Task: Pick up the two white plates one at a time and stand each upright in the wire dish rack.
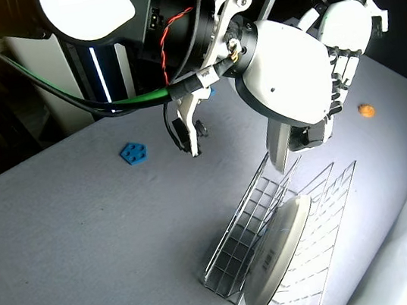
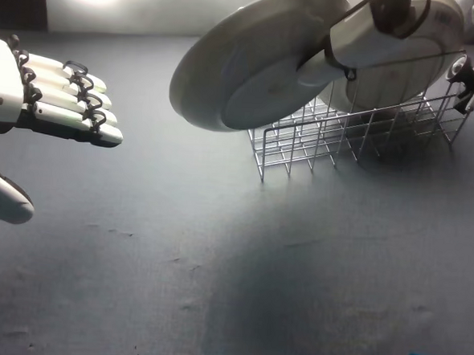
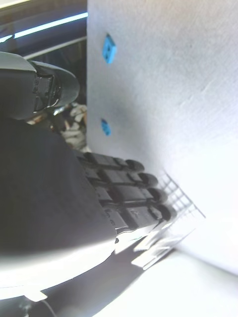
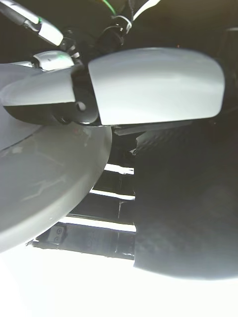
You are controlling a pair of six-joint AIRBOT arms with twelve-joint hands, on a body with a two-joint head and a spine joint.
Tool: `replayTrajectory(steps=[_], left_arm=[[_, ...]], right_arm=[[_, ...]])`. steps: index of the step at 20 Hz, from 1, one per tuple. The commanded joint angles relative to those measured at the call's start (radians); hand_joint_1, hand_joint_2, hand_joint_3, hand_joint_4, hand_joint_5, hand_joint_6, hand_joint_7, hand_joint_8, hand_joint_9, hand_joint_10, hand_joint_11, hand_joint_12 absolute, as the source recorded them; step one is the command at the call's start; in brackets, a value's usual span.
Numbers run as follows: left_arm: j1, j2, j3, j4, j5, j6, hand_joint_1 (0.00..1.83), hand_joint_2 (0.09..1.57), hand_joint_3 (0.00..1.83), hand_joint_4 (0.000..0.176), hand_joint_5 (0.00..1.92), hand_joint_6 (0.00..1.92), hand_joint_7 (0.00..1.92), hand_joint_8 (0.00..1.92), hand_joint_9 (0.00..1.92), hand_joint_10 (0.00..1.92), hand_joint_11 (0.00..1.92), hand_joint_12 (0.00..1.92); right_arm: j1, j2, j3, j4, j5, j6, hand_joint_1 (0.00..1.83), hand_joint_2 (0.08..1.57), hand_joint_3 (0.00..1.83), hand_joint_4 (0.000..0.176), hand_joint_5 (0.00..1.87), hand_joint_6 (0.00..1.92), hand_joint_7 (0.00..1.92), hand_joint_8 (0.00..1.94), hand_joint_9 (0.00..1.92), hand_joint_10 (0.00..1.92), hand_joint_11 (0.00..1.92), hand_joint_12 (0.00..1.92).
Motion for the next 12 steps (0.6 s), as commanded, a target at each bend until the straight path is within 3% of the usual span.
replayTrajectory(steps=[1,4,12], left_arm=[[-0.001,0.012,-0.001,-0.067,-0.008,0.0,0.0,1.13,0.0,0.0,0.09,0.01,0.09,0.01,0.05,0.01,0.0,0.0],[-0.001,0.012,-0.001,-0.067,-0.008,0.0,0.0,1.13,0.0,0.0,0.11,0.01,0.11,0.01,0.07,0.01,0.0,0.0],[0.0,0.012,-0.004,-0.067,-0.008,0.0,0.0,1.13,0.0,0.0,0.09,0.0,0.1,0.0,0.05,0.0,0.0,0.0]], right_arm=[[0.012,0.006,0.005,0.004,0.095,0.01,1.23,1.09,0.0,0.018,1.05,0.93,1.03,0.86,1.19,0.0,0.76,0.91],[0.008,0.008,0.019,0.004,0.092,0.014,1.22,1.1,0.0,0.026,1.02,0.98,1.02,0.88,1.17,0.0,0.74,0.9],[-0.015,0.016,0.064,0.005,0.1,0.052,1.22,1.1,0.0,0.019,1.03,0.96,1.02,0.87,1.18,0.0,0.74,0.91]])
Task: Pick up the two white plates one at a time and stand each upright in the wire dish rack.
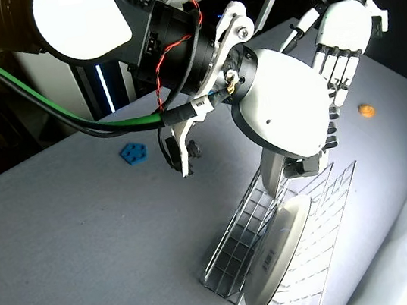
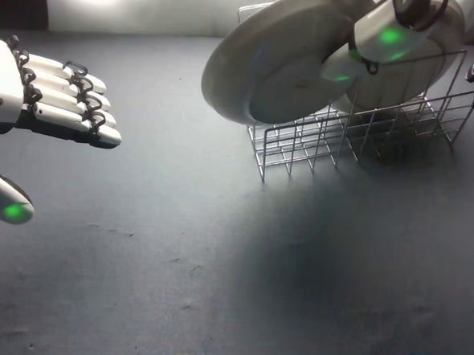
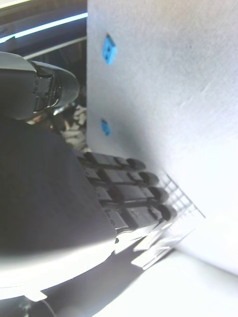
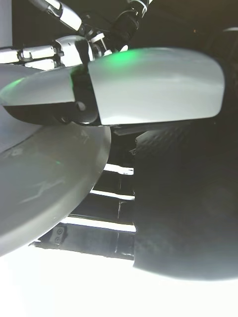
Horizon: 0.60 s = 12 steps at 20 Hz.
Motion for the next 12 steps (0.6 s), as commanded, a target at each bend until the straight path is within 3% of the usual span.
replayTrajectory(steps=[1,4,10,12], left_arm=[[-0.002,0.012,0.0,-0.068,-0.009,0.0,0.0,1.13,0.0,0.0,0.09,0.0,0.1,0.0,0.05,0.0,0.0,0.0],[-0.002,0.012,-0.002,-0.068,-0.009,0.0,0.0,1.13,0.0,0.0,0.09,0.0,0.1,0.0,0.05,0.0,0.0,0.0],[-0.002,0.012,-0.003,-0.068,-0.009,0.0,0.0,1.13,0.0,0.0,0.09,0.01,0.09,0.01,0.05,0.0,0.0,0.0],[-0.002,0.012,-0.003,-0.066,-0.009,0.0,0.0,1.13,0.0,0.0,0.09,0.01,0.1,0.01,0.06,0.01,0.0,0.0]], right_arm=[[0.01,0.011,0.007,0.001,0.119,0.016,1.22,1.1,0.0,0.016,1.03,0.97,1.0,0.89,1.17,0.0,0.73,0.92],[0.001,0.024,0.011,0.001,0.157,0.02,1.22,1.11,0.0,0.026,1.01,0.98,1.01,0.89,1.18,0.0,0.74,0.93],[-0.008,0.032,0.021,0.001,0.171,0.023,1.21,1.12,0.0,0.025,0.98,1.04,0.98,0.95,1.16,0.0,0.7,0.94],[-0.007,0.032,0.027,0.001,0.17,0.023,1.22,1.1,0.0,0.024,1.02,0.97,1.02,0.87,1.19,0.01,0.72,0.96]])
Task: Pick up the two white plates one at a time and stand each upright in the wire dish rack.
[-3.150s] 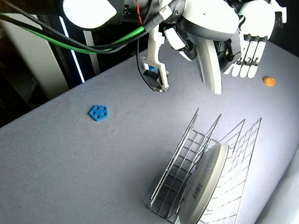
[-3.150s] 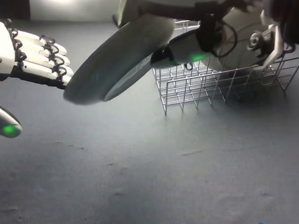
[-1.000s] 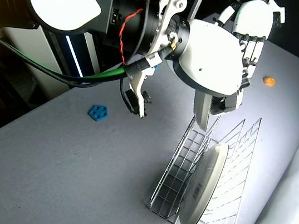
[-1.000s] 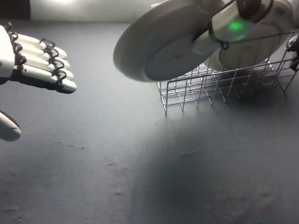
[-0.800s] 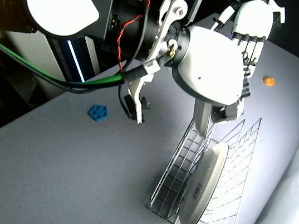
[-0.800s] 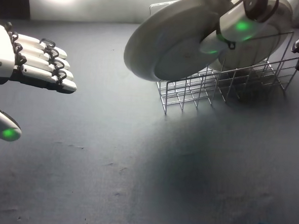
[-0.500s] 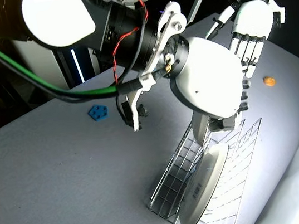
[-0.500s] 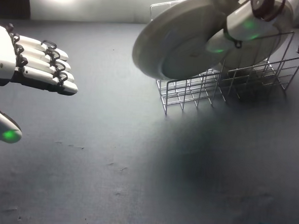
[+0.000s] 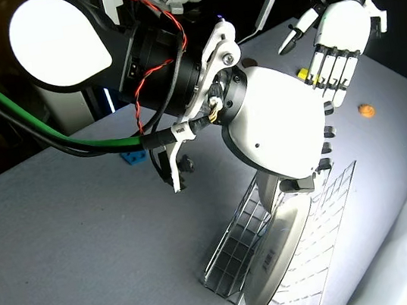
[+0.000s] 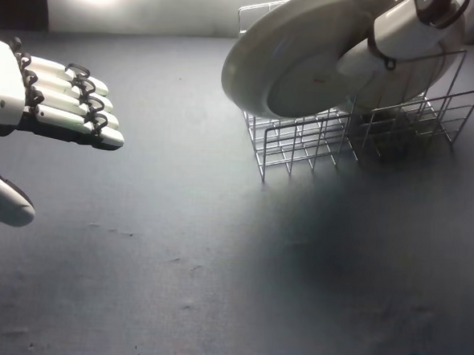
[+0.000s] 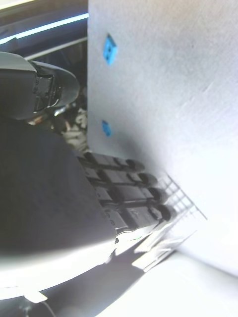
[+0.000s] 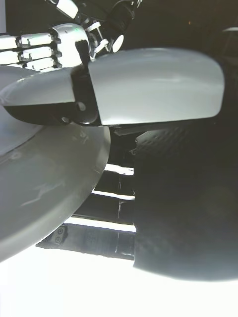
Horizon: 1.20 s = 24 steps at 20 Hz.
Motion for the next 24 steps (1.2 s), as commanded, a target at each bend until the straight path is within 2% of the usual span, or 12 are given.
replayTrajectory(steps=[1,3,6,11,13,16,19,22,24], left_arm=[[-0.002,0.012,-0.001,-0.066,-0.008,0.0,0.0,1.13,0.0,0.0,0.09,0.01,0.1,0.01,0.06,0.01,0.0,0.0],[-0.002,0.013,-0.001,-0.066,-0.008,0.0,0.0,1.13,0.0,0.0,0.09,0.01,0.1,0.01,0.05,0.01,0.0,0.0],[-0.001,0.013,-0.001,-0.066,-0.008,0.0,0.0,1.13,0.0,0.0,0.09,0.0,0.1,0.01,0.05,0.01,0.0,0.0],[-0.001,0.012,-0.001,-0.065,-0.008,0.0,0.0,1.13,0.0,0.0,0.09,0.0,0.1,0.0,0.06,0.01,0.0,0.0],[-0.001,0.012,-0.004,-0.063,-0.008,0.0,0.0,1.13,0.0,0.0,0.08,0.0,0.08,0.0,0.04,0.0,0.0,0.0],[-0.001,0.012,-0.005,-0.063,-0.008,0.0,0.0,1.13,0.0,0.0,0.09,0.01,0.1,0.01,0.06,0.01,0.0,0.0],[-0.001,0.012,-0.006,-0.063,-0.008,0.0,0.0,1.13,0.0,0.0,0.1,0.01,0.1,0.01,0.06,0.01,0.0,0.0],[-0.001,0.012,-0.008,-0.061,-0.008,0.0,0.0,1.13,0.0,0.0,0.09,0.0,0.1,0.0,0.06,0.01,0.0,0.0],[-0.001,0.012,-0.011,-0.061,-0.008,0.0,0.0,1.13,0.0,0.0,0.09,0.0,0.1,0.01,0.06,0.01,0.0,0.0]], right_arm=[[0.013,0.008,0.005,0.003,0.116,0.01,1.22,1.11,0.0,0.023,1.01,0.98,1.01,0.89,1.19,0.01,0.71,0.96],[0.01,0.009,0.008,0.003,0.116,0.001,1.22,1.11,0.0,0.026,1.0,1.0,1.0,0.91,1.18,0.0,0.7,0.95],[-0.006,0.01,0.017,0.003,0.117,-0.026,1.22,1.11,0.0,0.018,1.01,0.99,1.0,0.9,1.17,0.0,0.71,0.94],[-0.021,0.01,0.028,0.003,0.128,-0.025,1.23,1.1,0.0,0.024,1.04,0.94,1.04,0.85,1.19,0.0,0.73,0.92],[-0.025,0.009,0.029,0.003,0.135,-0.025,1.22,1.11,0.0,0.021,0.99,1.02,1.0,0.91,1.17,0.0,0.72,0.93],[-0.039,0.009,0.03,0.003,0.137,-0.041,1.22,1.12,0.0,0.026,0.98,1.03,1.0,0.92,1.17,0.0,0.71,0.92],[-0.061,0.009,0.034,0.003,0.148,-0.044,1.21,1.12,0.0,0.021,0.98,1.04,0.98,0.94,1.16,0.0,0.71,0.94],[-0.069,0.007,0.036,0.003,0.167,-0.056,1.22,1.1,0.0,0.021,1.02,0.98,1.01,0.89,1.18,0.0,0.72,0.96],[-0.072,0.004,0.039,0.003,0.175,-0.058,1.22,1.11,0.0,0.028,1.01,0.99,1.01,0.89,1.18,0.0,0.72,0.95]])
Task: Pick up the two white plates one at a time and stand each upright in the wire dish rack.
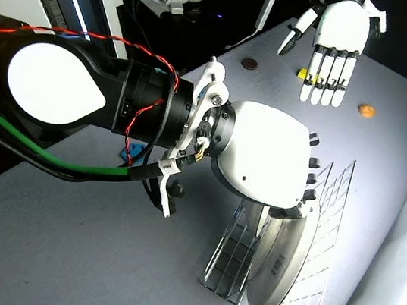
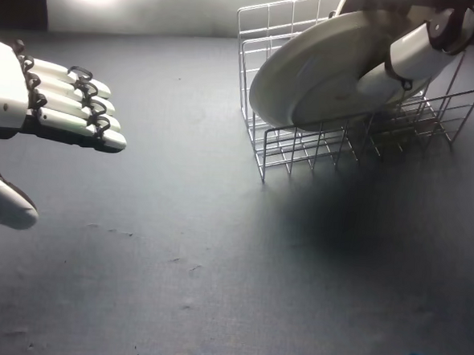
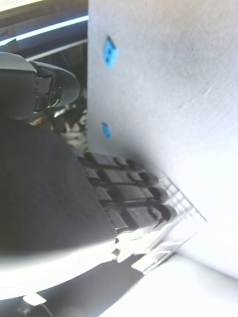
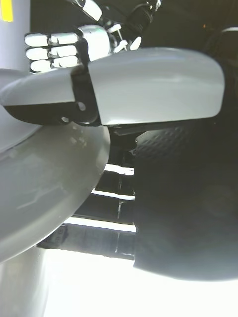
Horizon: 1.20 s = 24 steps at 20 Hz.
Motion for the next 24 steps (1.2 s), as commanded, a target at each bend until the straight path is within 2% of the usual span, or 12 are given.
replayTrajectory(steps=[1,7,13,16,18,19,22,23,24], left_arm=[[-0.003,0.011,0.001,-0.064,-0.011,0.0,0.0,1.13,0.0,0.0,0.09,0.0,0.11,0.01,0.06,0.01,0.0,0.0],[-0.003,0.011,-0.003,-0.062,-0.011,0.0,0.0,1.13,0.0,0.0,0.12,0.01,0.12,0.01,0.07,0.01,0.0,0.0],[-0.003,0.011,-0.004,-0.062,-0.011,0.0,0.0,1.13,0.0,0.0,0.11,0.0,0.12,0.0,0.07,0.0,0.0,0.0],[-0.003,0.011,-0.005,-0.062,-0.011,0.0,0.0,1.12,0.0,0.0,0.12,0.01,0.13,0.01,0.07,0.01,0.0,0.0],[-0.003,0.011,-0.009,-0.062,-0.011,0.0,0.0,1.12,0.0,0.0,0.1,0.0,0.11,0.0,0.06,0.0,0.0,0.0],[-0.003,0.011,-0.011,-0.062,-0.011,0.0,0.0,1.12,0.0,0.0,0.1,0.0,0.1,0.0,0.06,0.0,0.0,0.0],[-0.003,0.011,-0.013,-0.062,-0.011,0.0,0.0,1.12,0.0,0.0,0.1,0.0,0.11,0.0,0.06,0.0,0.0,0.0],[-0.003,0.011,-0.013,-0.059,-0.011,0.001,0.0,1.12,0.0,0.0,0.11,0.0,0.11,0.0,0.07,0.0,0.0,0.0],[-0.003,0.011,-0.013,-0.059,-0.011,0.001,0.0,1.12,0.0,0.0,0.11,0.0,0.11,0.0,0.07,0.0,0.0,0.0]], right_arm=[[0.005,0.004,0.003,0.001,0.118,0.001,1.22,1.12,0.0,0.026,0.99,1.02,0.99,0.92,1.17,0.0,0.71,0.94],[-0.035,0.002,0.004,0.001,0.137,-0.024,1.22,1.11,0.0,0.019,1.01,0.99,1.0,0.9,1.17,0.0,0.73,0.94],[-0.047,-0.014,0.017,0.001,0.159,-0.05,1.22,1.1,0.0,0.029,1.01,0.97,1.04,0.86,1.19,0.01,0.74,0.94],[-0.047,-0.022,0.03,0.001,0.165,-0.051,1.21,1.12,0.0,0.029,0.98,1.02,0.99,0.93,1.17,0.0,0.71,0.94],[-0.047,-0.026,0.035,0.001,0.167,-0.051,1.21,1.12,0.0,0.026,0.98,1.03,0.98,0.94,1.16,0.0,0.71,0.94],[-0.047,-0.026,0.035,0.001,0.169,-0.051,1.22,1.11,0.0,0.031,0.99,1.0,1.01,0.91,1.18,0.01,0.71,0.95],[-0.048,-0.027,0.035,0.001,0.169,-0.051,1.2,1.14,0.0,0.026,0.94,1.1,0.92,1.02,1.09,0.01,0.62,0.99],[-0.058,-0.027,0.035,0.001,0.172,-0.052,1.15,1.15,0.0,0.0,0.92,1.08,0.91,0.48,1.04,0.0,0.57,0.98],[-0.058,-0.027,0.035,0.001,0.173,-0.052,1.15,1.15,0.0,0.0,0.92,1.08,0.91,0.48,1.04,0.0,0.57,0.98]])
